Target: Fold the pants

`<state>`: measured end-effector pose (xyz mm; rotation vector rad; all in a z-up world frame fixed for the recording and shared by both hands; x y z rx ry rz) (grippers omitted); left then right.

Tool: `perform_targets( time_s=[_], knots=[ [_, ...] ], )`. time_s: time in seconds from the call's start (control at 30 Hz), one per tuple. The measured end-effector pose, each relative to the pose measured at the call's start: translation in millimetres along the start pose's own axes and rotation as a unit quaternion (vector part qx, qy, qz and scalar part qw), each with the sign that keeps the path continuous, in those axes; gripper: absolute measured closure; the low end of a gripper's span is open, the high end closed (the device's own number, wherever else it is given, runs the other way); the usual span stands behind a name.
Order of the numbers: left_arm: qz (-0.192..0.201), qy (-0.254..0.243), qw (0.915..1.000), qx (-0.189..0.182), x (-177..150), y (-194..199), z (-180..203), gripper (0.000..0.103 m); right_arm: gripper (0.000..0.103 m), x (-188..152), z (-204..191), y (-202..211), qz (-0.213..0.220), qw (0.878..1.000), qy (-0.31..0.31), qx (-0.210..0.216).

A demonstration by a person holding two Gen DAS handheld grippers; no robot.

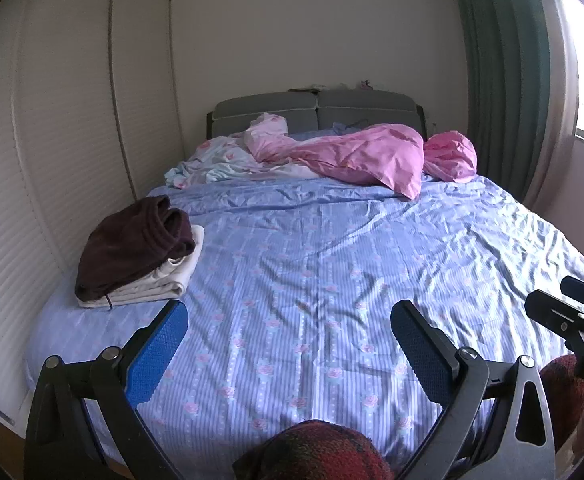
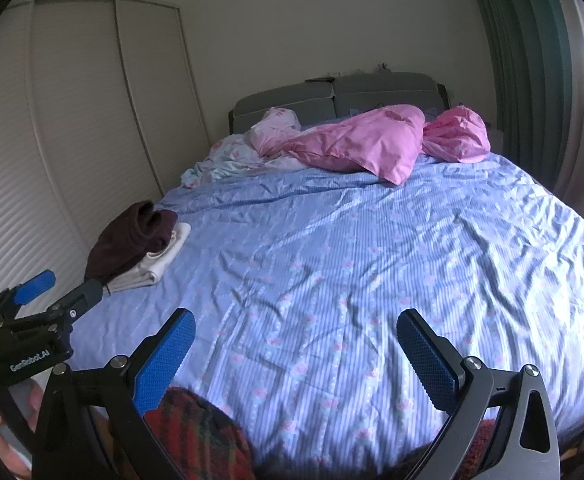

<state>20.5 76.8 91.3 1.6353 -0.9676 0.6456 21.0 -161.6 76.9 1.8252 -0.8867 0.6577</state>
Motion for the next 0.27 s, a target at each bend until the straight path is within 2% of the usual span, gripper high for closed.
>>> perform_targets(
  time_s=[0.27],
  knots=[
    [0.0, 0.004, 1.0, -0.001, -0.9, -2.3, 0.6, 0.0, 0.001, -1.2, 0.3, -0.3, 0.0, 1.0, 0.001, 0.001]
  ],
)
Point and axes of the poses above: each gripper's, at about its wrist camera, not at the fingertips, and y roughly against the way its jaws point, z to its right, x to its top, the point moved 1 cm from there along -y, roughly the way its jaws point, and after that the axes turned 13 degrees about -y, right-handed, at the moved point
